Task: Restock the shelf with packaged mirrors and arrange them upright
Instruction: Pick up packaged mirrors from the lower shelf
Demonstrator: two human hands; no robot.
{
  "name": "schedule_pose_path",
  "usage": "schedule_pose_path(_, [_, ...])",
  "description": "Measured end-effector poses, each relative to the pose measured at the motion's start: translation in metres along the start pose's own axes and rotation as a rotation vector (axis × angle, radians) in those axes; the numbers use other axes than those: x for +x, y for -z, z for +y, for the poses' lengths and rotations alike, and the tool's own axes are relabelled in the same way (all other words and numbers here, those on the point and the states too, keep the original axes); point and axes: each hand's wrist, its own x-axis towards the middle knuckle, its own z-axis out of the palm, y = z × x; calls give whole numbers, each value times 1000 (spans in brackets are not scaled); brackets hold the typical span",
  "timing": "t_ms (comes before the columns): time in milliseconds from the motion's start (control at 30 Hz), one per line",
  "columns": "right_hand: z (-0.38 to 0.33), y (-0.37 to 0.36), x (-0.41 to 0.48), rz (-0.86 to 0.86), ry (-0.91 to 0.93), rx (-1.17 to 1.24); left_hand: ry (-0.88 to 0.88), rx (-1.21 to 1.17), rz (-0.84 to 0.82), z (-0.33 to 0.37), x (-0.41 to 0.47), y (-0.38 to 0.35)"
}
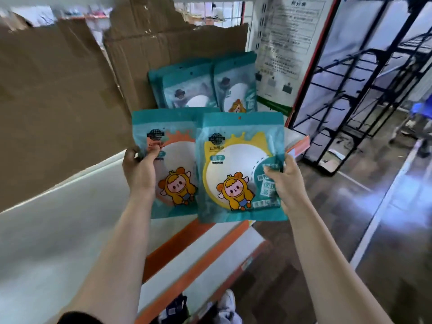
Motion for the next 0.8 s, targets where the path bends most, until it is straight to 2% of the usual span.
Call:
schedule_pose_path(167, [-6, 29, 60, 69, 14, 19, -49, 16, -12, -15, 29, -75])
schedule_pose_path(433, [-26, 60, 172, 68, 74, -7, -129, 14, 7, -40, 80, -176])
schedule_pose_path(800, [-23, 73, 280, -39, 110, -38, -237, 135, 148, -60, 104, -231])
